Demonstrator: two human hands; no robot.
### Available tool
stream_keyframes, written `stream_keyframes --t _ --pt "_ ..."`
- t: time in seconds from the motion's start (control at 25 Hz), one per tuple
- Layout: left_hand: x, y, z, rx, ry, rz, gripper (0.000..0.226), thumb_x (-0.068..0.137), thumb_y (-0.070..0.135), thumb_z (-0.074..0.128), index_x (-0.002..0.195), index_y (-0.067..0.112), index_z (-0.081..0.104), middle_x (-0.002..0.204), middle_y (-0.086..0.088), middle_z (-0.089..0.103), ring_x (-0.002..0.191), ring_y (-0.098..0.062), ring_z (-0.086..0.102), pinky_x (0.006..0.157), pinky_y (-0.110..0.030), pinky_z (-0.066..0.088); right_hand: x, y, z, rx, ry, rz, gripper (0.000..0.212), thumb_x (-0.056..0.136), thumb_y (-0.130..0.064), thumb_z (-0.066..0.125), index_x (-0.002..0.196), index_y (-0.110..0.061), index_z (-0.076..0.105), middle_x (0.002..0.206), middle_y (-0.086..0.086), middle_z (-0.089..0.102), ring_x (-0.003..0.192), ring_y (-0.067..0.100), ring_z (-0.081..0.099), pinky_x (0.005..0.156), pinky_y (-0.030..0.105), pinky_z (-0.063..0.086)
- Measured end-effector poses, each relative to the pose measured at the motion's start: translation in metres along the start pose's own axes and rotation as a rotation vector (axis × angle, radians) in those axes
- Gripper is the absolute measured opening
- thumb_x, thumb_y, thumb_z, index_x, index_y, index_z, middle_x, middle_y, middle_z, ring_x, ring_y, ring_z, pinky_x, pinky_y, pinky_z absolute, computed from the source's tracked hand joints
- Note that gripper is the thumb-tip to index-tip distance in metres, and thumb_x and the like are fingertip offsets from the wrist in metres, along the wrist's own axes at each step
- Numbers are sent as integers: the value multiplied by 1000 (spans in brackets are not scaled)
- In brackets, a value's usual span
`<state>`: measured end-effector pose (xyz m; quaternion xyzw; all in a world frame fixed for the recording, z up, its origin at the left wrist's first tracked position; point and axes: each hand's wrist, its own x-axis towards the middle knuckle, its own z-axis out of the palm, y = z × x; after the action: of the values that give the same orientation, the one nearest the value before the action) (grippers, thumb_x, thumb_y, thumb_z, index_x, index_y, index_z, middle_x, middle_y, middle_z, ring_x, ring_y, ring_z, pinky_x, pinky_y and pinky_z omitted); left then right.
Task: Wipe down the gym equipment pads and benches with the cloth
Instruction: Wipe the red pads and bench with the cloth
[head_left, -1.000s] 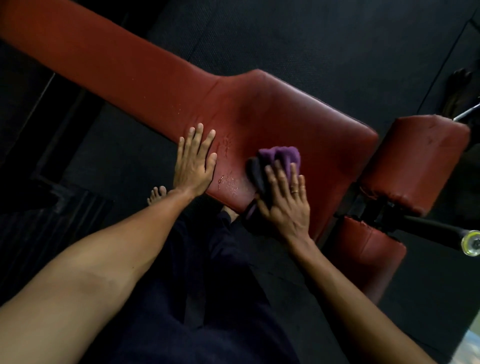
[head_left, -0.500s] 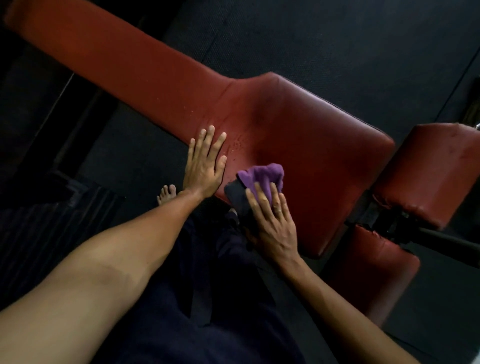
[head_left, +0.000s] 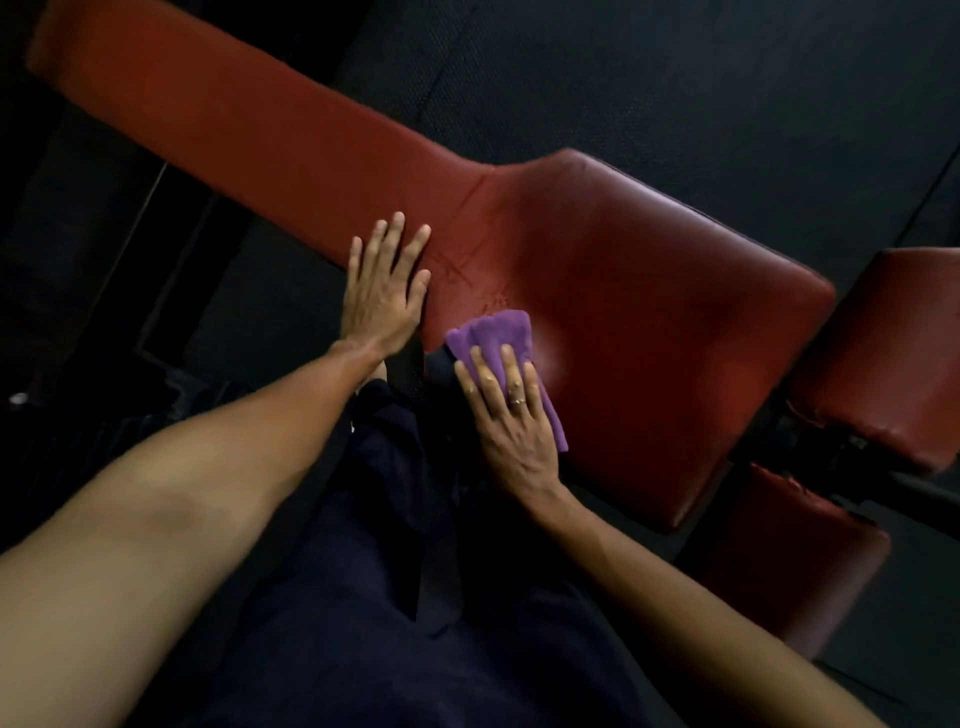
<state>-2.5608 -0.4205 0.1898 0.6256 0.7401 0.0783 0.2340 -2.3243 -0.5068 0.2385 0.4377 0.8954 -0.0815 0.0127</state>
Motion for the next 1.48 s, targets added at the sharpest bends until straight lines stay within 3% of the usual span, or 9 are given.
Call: stream_keyframes --t 0.16,0.24,0.48,0.68,0.8,1.0,1.12,1.32,1.48 --pt "28 -12 -3 20 -41 37 57 108 43 27 162 32 13 171 -3 4 157 -21 3 126 -44 -2 73 -10 6 174 5 -26 62 93 -40 53 150 -15 51 159 12 42 150 41 32 123 56 25" --pt "32 -15 -2 7 -37 33 57 108 44 26 162 32 13 171 -3 3 157 -20 1 125 -43 -3 99 5 -1 187 23 46 61 89 -38 52 147 -19 56 157 11 46 149 39 34 123 55 25" --pt "32 -17 2 -18 10 52 57 108 41 32 162 30 16 171 -5 5 157 -23 2 126 -49 1 84 54 -31 106 23 335 69 89 -30 52 157 -20 40 165 9 30 155 38 19 126 52 17" --pt "34 -21 4 -16 9 59 59 107 41 33 162 30 16 170 -7 7 157 -23 3 126 -49 1 85 -20 -13 170 -103 242 68 94 -37 45 158 -16 36 167 11 26 155 37 17 127 55 11" --pt "33 -21 5 0 6 72 63 105 33 40 162 28 14 170 -7 5 157 -23 2 126 -49 1 149 -2 -7 169 -84 185 62 97 -35 41 157 -17 40 165 11 31 155 36 17 127 53 11" --pt "33 -17 3 -50 31 56 58 107 32 36 162 29 18 170 -5 7 157 -22 3 126 -50 2 159 71 -28 90 -51 444 76 86 -27 48 160 -23 31 169 5 23 157 34 9 128 50 6" --pt "33 -18 4 -65 40 45 57 106 34 35 161 29 20 170 -5 9 157 -21 4 126 -49 1 116 50 -35 97 -59 533 83 84 -31 51 162 -20 26 170 10 15 157 36 2 127 52 3" --pt "32 -20 7 -82 99 67 57 103 33 33 159 24 30 168 -8 20 156 -25 14 125 -49 6 139 -19 -16 194 -87 390 65 98 -41 36 159 -16 36 168 11 23 156 39 11 126 56 12" --pt "48 -14 3 -79 103 23 55 103 31 35 157 24 32 166 -7 24 153 -27 20 124 -52 12 203 42 -7 138 -44 283 66 92 -43 37 154 -22 46 162 6 38 153 38 25 126 54 15"
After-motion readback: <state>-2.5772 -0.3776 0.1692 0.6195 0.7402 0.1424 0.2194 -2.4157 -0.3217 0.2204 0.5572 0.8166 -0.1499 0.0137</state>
